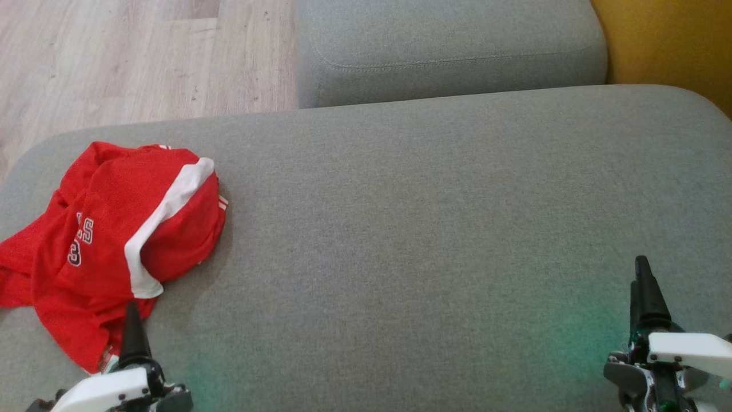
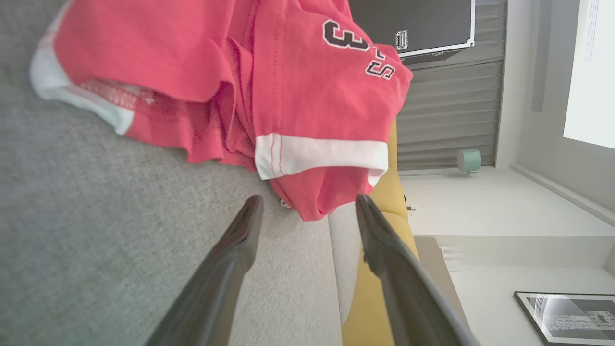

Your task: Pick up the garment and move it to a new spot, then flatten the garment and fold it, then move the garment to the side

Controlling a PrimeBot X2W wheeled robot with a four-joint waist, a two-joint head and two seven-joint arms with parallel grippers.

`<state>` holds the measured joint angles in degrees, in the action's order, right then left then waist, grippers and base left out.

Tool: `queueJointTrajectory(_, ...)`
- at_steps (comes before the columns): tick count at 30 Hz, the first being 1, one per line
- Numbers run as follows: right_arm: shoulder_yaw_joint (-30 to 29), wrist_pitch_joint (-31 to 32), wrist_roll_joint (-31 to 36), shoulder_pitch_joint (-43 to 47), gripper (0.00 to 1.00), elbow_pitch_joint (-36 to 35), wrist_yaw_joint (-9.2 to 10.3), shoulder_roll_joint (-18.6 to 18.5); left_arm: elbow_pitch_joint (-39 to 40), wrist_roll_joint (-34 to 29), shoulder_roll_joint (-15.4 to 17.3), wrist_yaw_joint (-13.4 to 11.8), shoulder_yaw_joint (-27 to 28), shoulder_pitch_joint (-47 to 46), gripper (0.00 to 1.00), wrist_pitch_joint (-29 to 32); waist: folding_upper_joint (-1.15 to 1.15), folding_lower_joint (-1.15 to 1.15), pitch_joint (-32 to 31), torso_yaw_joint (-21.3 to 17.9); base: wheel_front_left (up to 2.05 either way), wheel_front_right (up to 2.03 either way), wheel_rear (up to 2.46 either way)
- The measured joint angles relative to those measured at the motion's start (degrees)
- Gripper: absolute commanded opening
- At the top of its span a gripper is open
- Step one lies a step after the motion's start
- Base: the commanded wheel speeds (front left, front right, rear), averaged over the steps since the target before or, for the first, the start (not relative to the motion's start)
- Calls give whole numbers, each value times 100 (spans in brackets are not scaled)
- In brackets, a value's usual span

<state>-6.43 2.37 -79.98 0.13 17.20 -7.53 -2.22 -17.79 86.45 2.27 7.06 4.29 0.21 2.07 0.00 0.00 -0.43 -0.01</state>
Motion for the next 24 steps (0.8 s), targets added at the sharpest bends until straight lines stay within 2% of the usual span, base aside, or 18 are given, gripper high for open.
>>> queueJointTrajectory(14, 108, -243, 1486, -2, 100, -427, 0, 0, 414, -998, -1, -26, 115, -1, 100, -225, 0, 0, 1, -27, 0, 0, 0)
queueJointTrajectory(24, 243, -383, 2513, -2, 100, -664, 0, 0, 790, -2195, 0, -126, -216, -2, 100, -372, 0, 0, -11, -25, 0, 0, 0)
